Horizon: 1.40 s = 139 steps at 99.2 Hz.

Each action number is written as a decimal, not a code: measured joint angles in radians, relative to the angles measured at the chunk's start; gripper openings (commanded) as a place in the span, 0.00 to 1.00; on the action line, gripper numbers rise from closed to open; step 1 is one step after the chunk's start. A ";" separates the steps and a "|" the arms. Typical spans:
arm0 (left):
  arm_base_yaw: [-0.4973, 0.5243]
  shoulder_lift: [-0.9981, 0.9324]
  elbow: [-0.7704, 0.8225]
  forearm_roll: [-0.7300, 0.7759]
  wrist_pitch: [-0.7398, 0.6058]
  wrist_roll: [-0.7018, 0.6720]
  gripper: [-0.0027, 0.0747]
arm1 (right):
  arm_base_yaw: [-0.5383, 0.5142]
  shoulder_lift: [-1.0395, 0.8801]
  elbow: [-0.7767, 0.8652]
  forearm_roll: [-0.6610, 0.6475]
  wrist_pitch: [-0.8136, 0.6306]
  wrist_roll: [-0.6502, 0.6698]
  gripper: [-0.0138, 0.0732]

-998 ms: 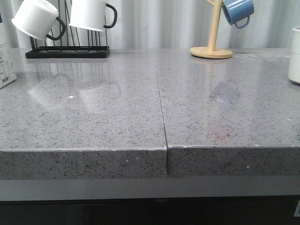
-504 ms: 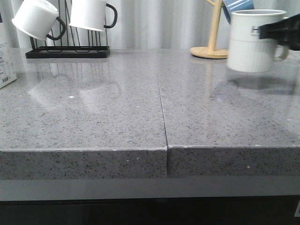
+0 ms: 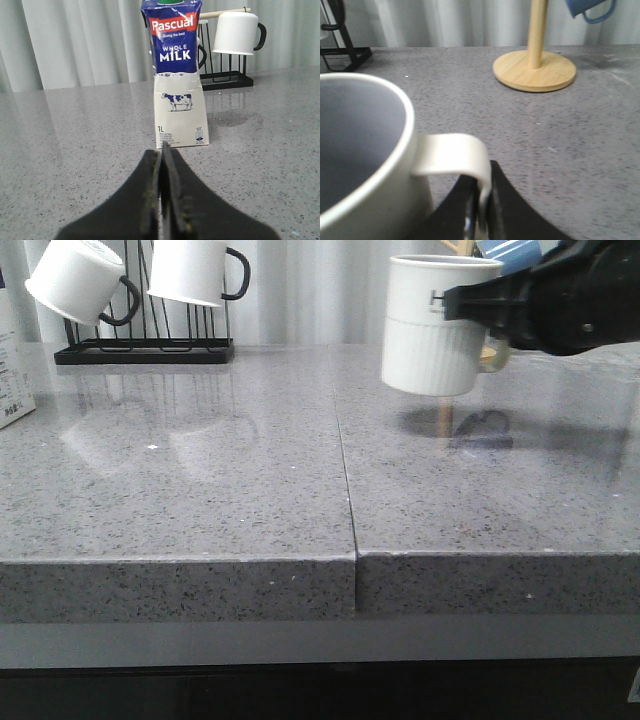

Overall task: Place milk next to cup
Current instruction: 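Carry the mug toward the table center and set it down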

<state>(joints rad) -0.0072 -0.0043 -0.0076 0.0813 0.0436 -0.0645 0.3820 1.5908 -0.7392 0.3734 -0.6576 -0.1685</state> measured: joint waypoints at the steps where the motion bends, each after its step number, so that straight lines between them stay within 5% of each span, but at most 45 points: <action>1: 0.000 0.000 0.000 0.000 0.000 0.000 0.01 | 0.005 0.002 -0.002 0.002 0.000 -0.003 0.03; 62: 0.000 0.000 0.000 0.000 0.000 0.000 0.01 | 0.143 0.262 -0.237 0.162 -0.064 -0.139 0.04; 74: 0.000 0.000 0.000 0.000 0.000 0.000 0.01 | 0.145 0.271 -0.238 0.173 -0.064 -0.141 0.14; 98: 0.000 0.000 0.000 0.000 0.000 0.000 0.01 | 0.145 0.271 -0.240 0.173 -0.029 -0.143 0.51; 139: 0.000 0.000 0.000 0.000 0.000 0.000 0.01 | 0.147 0.147 -0.102 0.173 -0.035 -0.137 0.52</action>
<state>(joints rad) -0.0072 -0.0043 -0.0076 0.0813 0.0436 -0.0645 0.5289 1.7374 -0.8410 0.5463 -0.6923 -0.3053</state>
